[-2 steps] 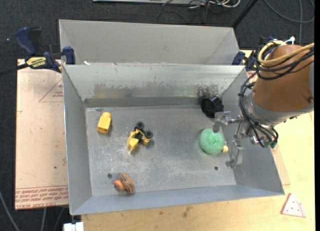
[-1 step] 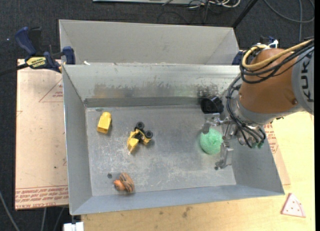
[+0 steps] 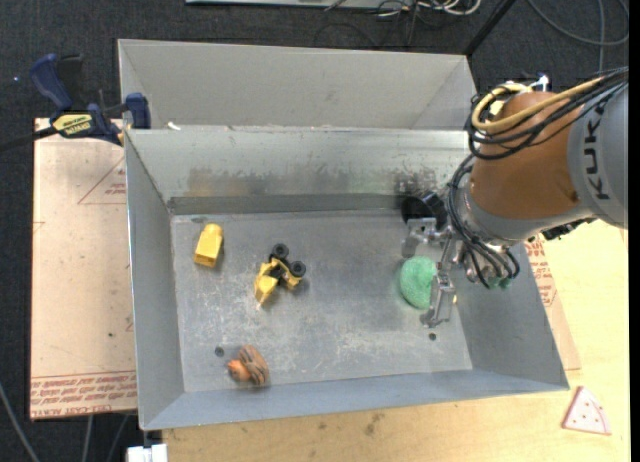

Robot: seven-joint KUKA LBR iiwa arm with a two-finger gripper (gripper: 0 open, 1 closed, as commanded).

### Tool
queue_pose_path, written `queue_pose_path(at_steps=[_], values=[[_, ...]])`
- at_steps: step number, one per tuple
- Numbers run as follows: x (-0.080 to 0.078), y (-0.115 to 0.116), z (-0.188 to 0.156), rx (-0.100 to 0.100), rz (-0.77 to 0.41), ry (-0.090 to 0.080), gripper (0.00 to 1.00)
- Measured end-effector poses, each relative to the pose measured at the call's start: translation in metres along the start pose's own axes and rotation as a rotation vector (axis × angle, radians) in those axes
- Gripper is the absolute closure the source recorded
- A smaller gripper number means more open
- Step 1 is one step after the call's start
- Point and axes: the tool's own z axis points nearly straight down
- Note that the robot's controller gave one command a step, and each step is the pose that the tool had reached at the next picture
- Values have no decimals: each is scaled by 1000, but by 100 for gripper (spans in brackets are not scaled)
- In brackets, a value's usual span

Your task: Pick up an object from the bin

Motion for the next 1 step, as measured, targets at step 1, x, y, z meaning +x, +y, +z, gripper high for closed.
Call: queue_pose_path(at_steps=[1], values=[[-17,-2,12,1,29,0,0]])
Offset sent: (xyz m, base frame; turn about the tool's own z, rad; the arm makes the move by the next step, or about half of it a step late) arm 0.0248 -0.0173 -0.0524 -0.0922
